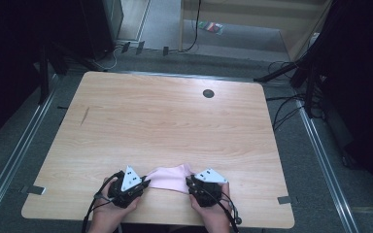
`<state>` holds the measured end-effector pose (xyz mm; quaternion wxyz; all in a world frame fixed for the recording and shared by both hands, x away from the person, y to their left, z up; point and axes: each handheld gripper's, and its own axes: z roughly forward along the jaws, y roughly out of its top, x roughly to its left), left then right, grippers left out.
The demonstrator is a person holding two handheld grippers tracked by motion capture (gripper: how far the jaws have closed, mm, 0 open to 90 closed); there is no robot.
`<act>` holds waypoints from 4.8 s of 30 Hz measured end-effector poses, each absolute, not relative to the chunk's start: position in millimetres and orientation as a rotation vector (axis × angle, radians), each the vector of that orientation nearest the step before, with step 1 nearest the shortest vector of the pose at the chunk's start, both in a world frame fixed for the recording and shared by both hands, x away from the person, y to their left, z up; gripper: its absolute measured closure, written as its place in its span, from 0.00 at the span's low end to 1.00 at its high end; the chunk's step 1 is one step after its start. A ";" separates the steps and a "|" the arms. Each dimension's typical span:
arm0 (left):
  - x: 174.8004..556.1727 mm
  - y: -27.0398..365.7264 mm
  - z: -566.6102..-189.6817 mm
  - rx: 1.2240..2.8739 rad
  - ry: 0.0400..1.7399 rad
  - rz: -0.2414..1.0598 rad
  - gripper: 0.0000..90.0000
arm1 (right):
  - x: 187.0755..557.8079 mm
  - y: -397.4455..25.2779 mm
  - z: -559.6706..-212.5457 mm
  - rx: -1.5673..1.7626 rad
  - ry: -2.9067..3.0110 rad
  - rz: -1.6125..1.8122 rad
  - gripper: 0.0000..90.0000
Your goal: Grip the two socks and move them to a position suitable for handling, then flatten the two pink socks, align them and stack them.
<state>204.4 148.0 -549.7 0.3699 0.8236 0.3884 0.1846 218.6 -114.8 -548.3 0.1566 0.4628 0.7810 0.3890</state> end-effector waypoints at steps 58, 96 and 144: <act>217.7 324.2 -543.3 1.580 1.368 0.579 0.04 | 243.9 -178.6 -517.7 1.375 2.016 1.353 0.11; 204.2 372.0 -549.8 1.550 1.458 0.661 0.02 | 244.5 -300.3 -533.8 1.587 1.808 1.189 0.11; 201.2 381.1 -552.9 1.527 1.424 0.613 0.02 | 217.2 -362.8 -549.0 1.717 1.719 1.157 0.11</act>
